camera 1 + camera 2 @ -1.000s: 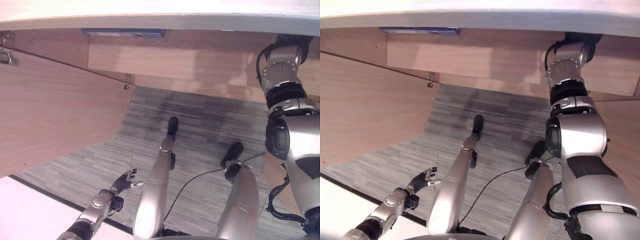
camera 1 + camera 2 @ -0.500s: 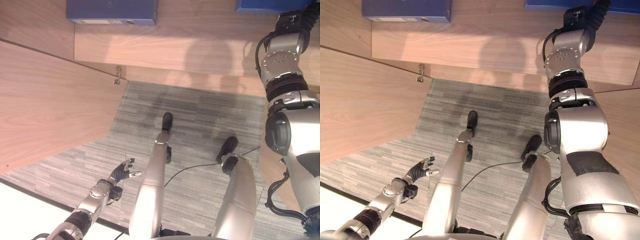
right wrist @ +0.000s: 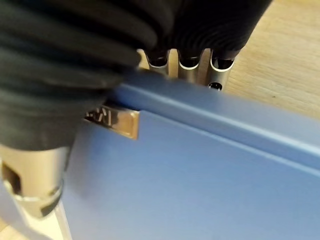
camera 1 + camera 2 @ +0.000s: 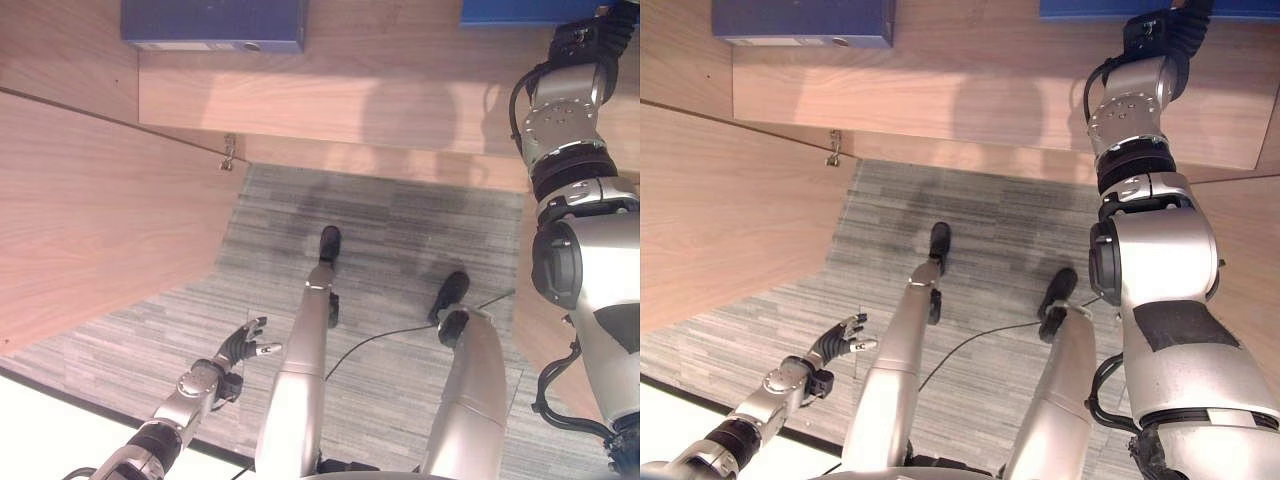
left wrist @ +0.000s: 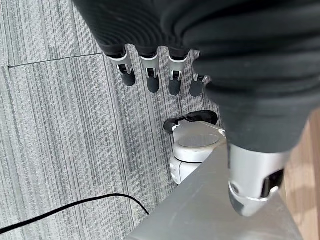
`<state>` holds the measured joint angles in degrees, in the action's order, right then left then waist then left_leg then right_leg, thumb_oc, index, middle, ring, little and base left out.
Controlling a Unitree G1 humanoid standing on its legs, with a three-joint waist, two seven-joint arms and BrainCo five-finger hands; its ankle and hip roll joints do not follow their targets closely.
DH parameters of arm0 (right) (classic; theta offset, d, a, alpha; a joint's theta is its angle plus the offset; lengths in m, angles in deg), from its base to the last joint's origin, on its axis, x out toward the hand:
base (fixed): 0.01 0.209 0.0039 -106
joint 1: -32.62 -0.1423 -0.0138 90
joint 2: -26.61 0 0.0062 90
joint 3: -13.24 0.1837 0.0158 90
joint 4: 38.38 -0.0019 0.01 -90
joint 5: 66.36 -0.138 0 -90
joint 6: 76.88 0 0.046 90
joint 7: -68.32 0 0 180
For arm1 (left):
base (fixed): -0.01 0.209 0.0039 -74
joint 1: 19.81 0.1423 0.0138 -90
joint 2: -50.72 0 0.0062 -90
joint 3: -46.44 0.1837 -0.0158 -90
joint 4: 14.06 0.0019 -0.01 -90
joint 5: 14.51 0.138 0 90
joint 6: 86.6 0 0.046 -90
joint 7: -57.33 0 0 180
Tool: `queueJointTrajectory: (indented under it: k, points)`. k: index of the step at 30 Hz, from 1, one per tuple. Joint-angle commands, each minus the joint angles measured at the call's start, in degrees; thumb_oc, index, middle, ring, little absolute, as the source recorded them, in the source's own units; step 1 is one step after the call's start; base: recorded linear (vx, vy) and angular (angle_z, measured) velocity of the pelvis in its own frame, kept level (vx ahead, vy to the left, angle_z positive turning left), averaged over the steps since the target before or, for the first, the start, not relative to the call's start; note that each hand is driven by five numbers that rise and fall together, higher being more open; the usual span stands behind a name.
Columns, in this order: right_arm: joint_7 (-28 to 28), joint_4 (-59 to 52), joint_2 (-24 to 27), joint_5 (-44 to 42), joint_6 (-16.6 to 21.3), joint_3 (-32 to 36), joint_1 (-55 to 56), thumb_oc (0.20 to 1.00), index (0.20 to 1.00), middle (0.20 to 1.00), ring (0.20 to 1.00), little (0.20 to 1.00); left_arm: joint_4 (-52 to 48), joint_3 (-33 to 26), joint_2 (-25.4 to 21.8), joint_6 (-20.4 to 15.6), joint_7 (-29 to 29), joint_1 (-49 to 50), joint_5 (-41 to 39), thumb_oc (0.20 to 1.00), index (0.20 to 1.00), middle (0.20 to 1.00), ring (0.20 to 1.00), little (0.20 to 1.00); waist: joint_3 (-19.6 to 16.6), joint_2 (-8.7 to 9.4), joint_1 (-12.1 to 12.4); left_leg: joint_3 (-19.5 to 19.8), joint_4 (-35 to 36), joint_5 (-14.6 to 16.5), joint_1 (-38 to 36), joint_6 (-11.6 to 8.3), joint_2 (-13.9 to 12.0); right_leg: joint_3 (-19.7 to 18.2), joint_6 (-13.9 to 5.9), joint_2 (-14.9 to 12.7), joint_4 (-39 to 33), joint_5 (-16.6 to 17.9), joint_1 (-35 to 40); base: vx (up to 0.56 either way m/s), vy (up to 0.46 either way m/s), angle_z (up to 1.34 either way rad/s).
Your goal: Put the empty folder in the office cabinet
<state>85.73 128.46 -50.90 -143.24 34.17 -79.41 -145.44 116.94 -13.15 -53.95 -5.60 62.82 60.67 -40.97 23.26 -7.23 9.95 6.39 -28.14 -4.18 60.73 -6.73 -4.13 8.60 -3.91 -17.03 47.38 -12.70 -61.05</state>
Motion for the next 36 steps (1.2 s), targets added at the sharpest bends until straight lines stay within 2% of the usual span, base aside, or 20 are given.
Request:
queueJointTrajectory:
  k: [1, 9, 21, 27, 36]
  points:
    - [5.9, 6.5, 4.3, 1.0, -4.3, -0.4, 3.3, 1.0, 1.0, 1.0, 1.0, 1.0, 2.9, 1.9, -1.9, 0.1, -0.9, -1.1, 1.1, 1.0, 1.0, 1.0, 1.0, 1.0, 1.2, -2.29, 1.7, -2.3, -7.2, 15.1, -2.9, 2.34, -0.3, -0.6, -1.74, 3.6, -2.9, -4.2, 4.9, 0.0, 0.0, 0.0]
    - [11.0, 10.6, 3.0, 4.3, -7.4, -0.8, 3.7, 1.0, 1.0, 1.0, 1.0, 1.0, 4.3, 3.1, -1.1, 0.3, -1.9, -2.0, 2.5, 1.0, 1.0, 1.0, 1.0, 1.0, 0.5, -1.42, 1.7, -2.3, -5.2, 14.8, -4.6, 2.45, 0.1, -0.1, -2.18, 3.6, -5.2, -3.5, 7.4, 0.0, 0.0, 0.0]
    - [15.9, 11.3, -1.8, 5.1, -6.0, 3.1, 10.4, 1.0, 1.0, 1.0, 1.0, 1.0, 5.3, 5.0, 1.7, 0.0, -3.1, -3.2, 1.0, 1.0, 1.0, 1.0, 1.0, 1.0, 0.1, -0.91, 1.2, -2.0, -1.2, 13.8, -8.5, 2.51, 0.5, 0.0, -2.3, 3.8, -8.1, -2.9, 11.0, 0.0, 0.0, 0.0]
    - [15.8, 11.4, -4.7, 5.3, -5.8, 4.8, 14.9, 1.0, 1.0, 1.0, 1.0, 1.0, 6.3, 4.7, 3.1, 0.3, -3.2, -3.5, 0.0, 1.0, 1.0, 1.0, 1.0, 1.0, 0.1, -0.54, 1.0, -1.9, -0.6, 13.8, -9.4, 2.49, 0.4, 0.2, -2.35, 4.1, -8.9, -2.9, 11.9, 0.0, 0.0, 0.0]
    - [14.7, 11.3, -5.6, 5.8, -6.3, 4.2, 16.0, 1.0, 1.0, 1.0, 1.0, 1.0, 6.5, 4.4, 3.4, 0.1, -3.4, -3.7, -1.2, 1.0, 1.0, 1.0, 1.0, 1.0, 0.1, -0.3, 1.0, -1.7, 0.2, 13.4, -9.5, 2.44, 0.2, 0.2, -2.48, 4.0, -9.1, -2.6, 11.7, 0.0, 0.0, 0.0]
